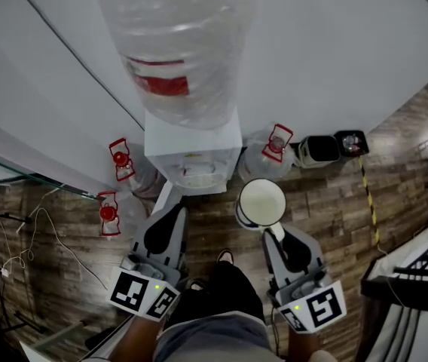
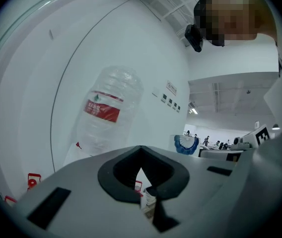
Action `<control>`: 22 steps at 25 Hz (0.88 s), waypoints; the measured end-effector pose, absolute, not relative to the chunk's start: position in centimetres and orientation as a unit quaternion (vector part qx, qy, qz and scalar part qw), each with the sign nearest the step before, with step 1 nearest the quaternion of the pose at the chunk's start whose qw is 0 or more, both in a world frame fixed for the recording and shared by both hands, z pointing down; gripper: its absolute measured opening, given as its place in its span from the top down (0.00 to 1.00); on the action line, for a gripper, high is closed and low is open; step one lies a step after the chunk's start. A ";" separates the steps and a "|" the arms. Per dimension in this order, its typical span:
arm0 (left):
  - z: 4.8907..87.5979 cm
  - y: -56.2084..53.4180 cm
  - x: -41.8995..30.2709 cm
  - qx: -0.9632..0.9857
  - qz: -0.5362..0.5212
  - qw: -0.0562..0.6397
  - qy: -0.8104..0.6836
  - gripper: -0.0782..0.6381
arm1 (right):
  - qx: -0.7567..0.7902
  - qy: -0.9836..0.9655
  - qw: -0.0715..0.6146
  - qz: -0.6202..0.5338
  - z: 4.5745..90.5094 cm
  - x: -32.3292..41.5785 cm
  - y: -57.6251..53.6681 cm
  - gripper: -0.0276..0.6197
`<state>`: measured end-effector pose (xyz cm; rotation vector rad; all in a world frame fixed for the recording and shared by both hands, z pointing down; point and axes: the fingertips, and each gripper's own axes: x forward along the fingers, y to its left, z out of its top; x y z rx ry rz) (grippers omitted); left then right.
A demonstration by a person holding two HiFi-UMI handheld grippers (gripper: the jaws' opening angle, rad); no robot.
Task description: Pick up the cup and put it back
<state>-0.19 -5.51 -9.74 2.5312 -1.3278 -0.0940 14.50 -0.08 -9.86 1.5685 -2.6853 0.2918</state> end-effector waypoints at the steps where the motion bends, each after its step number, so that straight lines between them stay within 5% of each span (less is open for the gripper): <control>1: -9.4 -5.4 -0.4 0.877 -0.032 0.140 -0.458 0.88 | 0.505 -0.858 0.010 0.093 -9.6 14.3 0.1 0.85; 8: -5.6 -4.9 -2.5 0.879 -0.030 0.125 -0.459 0.88 | 0.514 -0.853 0.010 0.089 -6.0 11.9 0.6 0.85; 22: 15.5 -9.5 -4.2 0.878 -0.055 0.121 -0.461 0.88 | 0.504 -0.861 0.015 0.074 15.5 10.2 -3.7 0.85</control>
